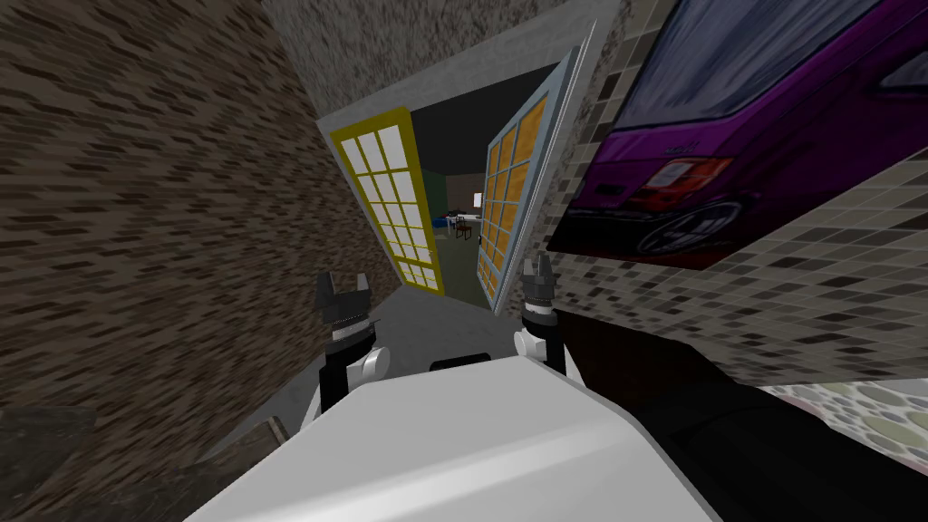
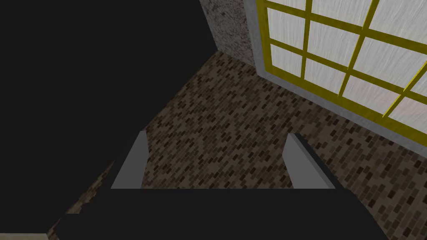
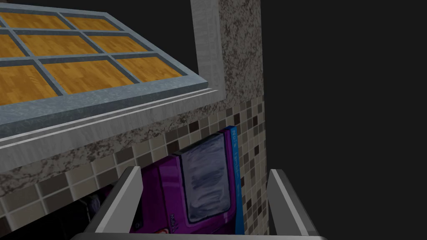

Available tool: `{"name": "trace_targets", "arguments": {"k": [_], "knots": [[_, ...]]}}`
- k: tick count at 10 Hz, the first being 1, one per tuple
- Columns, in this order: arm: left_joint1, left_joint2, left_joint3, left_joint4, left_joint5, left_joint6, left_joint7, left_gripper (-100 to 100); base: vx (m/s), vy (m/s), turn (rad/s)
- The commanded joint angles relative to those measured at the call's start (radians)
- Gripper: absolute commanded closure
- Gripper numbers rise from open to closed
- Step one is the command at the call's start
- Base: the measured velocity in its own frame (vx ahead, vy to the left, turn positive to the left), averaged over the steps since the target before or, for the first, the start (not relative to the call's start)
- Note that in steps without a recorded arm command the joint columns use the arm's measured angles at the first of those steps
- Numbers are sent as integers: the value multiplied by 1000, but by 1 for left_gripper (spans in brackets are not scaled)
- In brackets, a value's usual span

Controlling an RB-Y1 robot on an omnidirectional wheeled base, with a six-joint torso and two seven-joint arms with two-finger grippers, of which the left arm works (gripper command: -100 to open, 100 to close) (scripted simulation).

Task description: Push the door open

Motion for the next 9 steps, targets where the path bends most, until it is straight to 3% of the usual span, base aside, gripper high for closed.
{"name": "trace_targets", "arguments": {"k": [1,9], "knots": [[-7,15,-2,36,-1,-9,-34,-100,61,18,-81],[-38,69,-12,186,-8,-48,-178,-100,91,30,-63]]}}
